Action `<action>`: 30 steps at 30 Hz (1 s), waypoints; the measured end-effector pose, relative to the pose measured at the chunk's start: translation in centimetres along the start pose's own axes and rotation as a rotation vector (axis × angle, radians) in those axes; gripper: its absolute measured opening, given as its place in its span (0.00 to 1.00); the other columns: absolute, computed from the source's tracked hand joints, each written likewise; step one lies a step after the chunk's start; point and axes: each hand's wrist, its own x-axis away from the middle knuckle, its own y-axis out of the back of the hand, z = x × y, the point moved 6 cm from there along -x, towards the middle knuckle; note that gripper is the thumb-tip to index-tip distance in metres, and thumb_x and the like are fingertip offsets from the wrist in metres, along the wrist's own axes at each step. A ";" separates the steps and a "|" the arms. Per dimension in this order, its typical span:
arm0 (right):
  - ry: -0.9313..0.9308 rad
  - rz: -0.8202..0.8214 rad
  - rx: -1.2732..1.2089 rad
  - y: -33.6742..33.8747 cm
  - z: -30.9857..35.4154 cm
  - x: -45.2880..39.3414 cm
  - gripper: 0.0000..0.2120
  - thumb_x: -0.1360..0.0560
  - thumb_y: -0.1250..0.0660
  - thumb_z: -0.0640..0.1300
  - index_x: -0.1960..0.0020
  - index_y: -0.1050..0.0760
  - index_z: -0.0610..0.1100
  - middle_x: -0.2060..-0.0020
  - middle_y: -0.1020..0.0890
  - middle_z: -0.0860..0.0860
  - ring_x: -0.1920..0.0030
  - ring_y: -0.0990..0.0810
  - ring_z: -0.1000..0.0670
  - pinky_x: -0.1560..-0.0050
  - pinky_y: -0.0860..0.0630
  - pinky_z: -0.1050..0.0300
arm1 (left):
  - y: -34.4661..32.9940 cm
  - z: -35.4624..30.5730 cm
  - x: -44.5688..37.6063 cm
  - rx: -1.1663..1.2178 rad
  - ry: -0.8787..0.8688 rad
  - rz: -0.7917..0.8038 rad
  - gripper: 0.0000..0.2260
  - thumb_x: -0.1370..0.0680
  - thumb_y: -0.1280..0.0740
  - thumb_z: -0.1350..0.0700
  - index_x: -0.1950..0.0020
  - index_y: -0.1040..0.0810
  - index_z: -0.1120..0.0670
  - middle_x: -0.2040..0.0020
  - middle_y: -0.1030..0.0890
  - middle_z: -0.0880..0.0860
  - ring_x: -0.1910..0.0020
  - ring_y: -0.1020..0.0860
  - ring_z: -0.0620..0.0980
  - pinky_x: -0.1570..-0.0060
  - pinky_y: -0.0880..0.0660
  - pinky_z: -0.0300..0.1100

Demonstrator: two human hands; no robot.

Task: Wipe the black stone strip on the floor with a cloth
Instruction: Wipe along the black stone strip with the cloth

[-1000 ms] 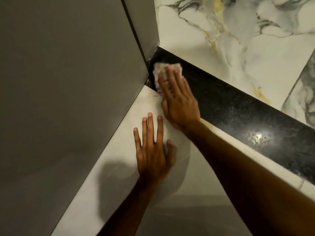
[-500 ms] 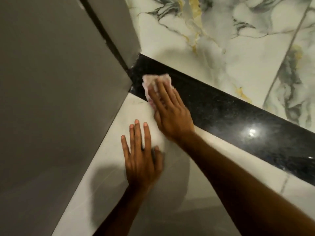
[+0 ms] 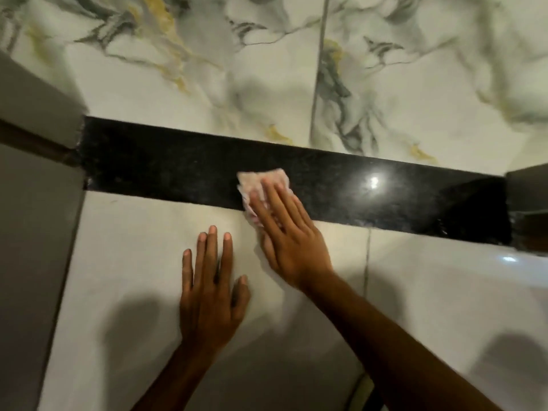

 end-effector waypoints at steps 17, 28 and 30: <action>-0.784 -0.246 0.017 5.4 -18.9 16.2 0.29 0.11 0.45 0.48 0.13 0.47 0.43 0.12 0.47 0.42 0.12 0.49 0.42 0.15 0.34 0.38 | -4.6 -15.2 -2.9 -0.021 -0.414 0.096 0.34 0.13 0.50 0.39 0.10 0.50 0.53 0.09 0.51 0.58 0.10 0.50 0.57 0.12 0.56 0.58; -0.731 -0.239 -0.033 5.1 -19.2 15.5 0.30 0.12 0.44 0.49 0.13 0.46 0.44 0.12 0.49 0.44 0.12 0.53 0.45 0.14 0.37 0.39 | -5.5 -18.7 -4.3 -0.070 -0.480 0.112 0.33 0.12 0.50 0.40 0.10 0.49 0.53 0.10 0.49 0.60 0.10 0.49 0.59 0.12 0.51 0.60; -0.836 -0.251 0.013 6.2 -21.3 15.6 0.29 0.11 0.46 0.47 0.13 0.46 0.41 0.13 0.46 0.39 0.12 0.50 0.41 0.15 0.36 0.38 | -5.3 -18.7 -4.3 -0.057 -0.479 0.111 0.33 0.12 0.48 0.40 0.10 0.49 0.53 0.10 0.48 0.60 0.10 0.49 0.59 0.12 0.50 0.60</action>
